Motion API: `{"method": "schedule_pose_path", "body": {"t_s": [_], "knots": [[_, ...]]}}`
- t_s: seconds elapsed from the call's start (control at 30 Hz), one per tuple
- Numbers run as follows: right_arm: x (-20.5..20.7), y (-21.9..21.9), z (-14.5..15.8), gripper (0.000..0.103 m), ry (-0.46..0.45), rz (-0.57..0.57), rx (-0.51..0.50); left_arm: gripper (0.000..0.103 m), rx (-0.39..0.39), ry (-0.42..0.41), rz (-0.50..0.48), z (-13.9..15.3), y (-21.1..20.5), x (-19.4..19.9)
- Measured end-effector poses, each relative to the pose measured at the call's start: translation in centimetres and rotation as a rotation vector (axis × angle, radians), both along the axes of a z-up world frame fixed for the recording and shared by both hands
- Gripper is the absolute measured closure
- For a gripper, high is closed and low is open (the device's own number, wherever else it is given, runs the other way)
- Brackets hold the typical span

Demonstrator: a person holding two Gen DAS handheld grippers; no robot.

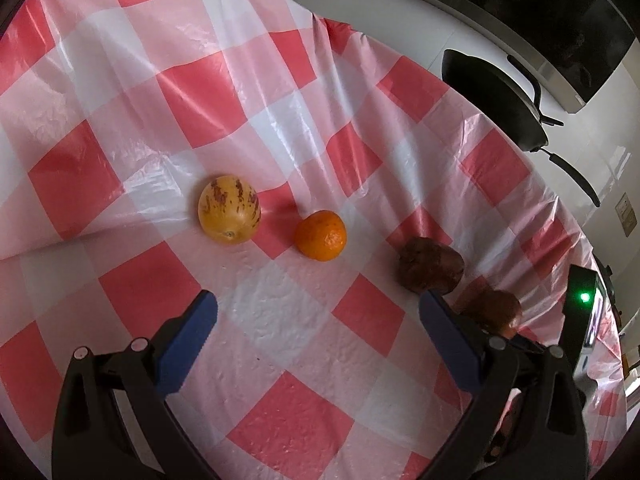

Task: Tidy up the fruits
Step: 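Grasp a large red apple with the right tool while the left tool grasps the small orange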

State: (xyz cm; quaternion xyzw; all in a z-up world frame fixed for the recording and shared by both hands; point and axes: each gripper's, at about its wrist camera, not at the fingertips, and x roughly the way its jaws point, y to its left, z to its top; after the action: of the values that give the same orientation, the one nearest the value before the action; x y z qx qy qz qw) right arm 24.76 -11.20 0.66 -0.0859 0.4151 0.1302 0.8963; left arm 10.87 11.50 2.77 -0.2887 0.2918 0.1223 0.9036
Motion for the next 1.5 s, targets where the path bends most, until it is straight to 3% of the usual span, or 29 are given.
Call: {"method": "schedule_pose_path", "body": {"t_s": [0.07, 0.37, 0.57, 0.67, 0.83, 0.97, 1.07, 1.13, 1.3, 1.37, 1.43, 1.5], "knots": [[-1.1, -0.9, 0.4, 0.043, -0.022, -0.041, 0.048, 0.002, 0.002, 0.003, 0.001, 0.0, 0.0, 0.0], [-9.1, -5.0, 2.6, 0.043, -0.098, -0.253, 0.512, 0.002, -0.006, 0.022, 0.008, -0.2, 0.4, -0.3], [-9.9, -6.4, 2.8, 0.043, -0.161, -0.282, 0.522, 0.002, 0.021, 0.035, 0.03, -0.1, 0.4, -0.3], [-8.8, -7.2, 1.9, 0.042, -0.113, -0.301, 0.555, 0.002, 0.087, 0.06, 0.01, 0.0, -0.7, 0.1], [-8.5, -8.5, 1.9, 0.042, -0.13, -0.336, 0.619, 0.002, 0.21, 0.043, -0.045, 1.1, -2.7, 0.6], [-8.3, -9.0, 1.8, 0.042, -0.116, -0.348, 0.669, 0.002, 0.301, 0.078, -0.178, 1.8, -3.5, 4.2], [-8.4, -9.4, 1.7, 0.042, -0.108, -0.356, 0.699, 0.003, 0.345, 0.141, -0.189, 1.4, -2.4, 7.5], [-8.5, -9.6, 1.7, 0.042, -0.103, -0.36, 0.706, 0.017, 0.393, 0.182, -0.208, 1.0, -2.2, 9.0], [-8.6, -9.2, 1.7, 0.042, -0.101, -0.347, 0.685, 0.022, 0.502, 0.235, -0.252, 0.2, -2.2, 10.8], [-8.5, -8.6, 1.9, 0.042, -0.105, -0.335, 0.664, 0.023, 0.522, 0.257, -0.253, -0.3, -2.0, 11.3], [-8.5, -8.2, 2.0, 0.042, -0.109, -0.324, 0.647, 0.037, 0.505, 0.283, -0.27, -0.8, -1.7, 11.5], [-8.6, -8.0, 2.1, 0.042, -0.113, -0.322, 0.638, 0.041, 0.474, 0.295, -0.282, -1.1, -1.3, 11.6]]}}
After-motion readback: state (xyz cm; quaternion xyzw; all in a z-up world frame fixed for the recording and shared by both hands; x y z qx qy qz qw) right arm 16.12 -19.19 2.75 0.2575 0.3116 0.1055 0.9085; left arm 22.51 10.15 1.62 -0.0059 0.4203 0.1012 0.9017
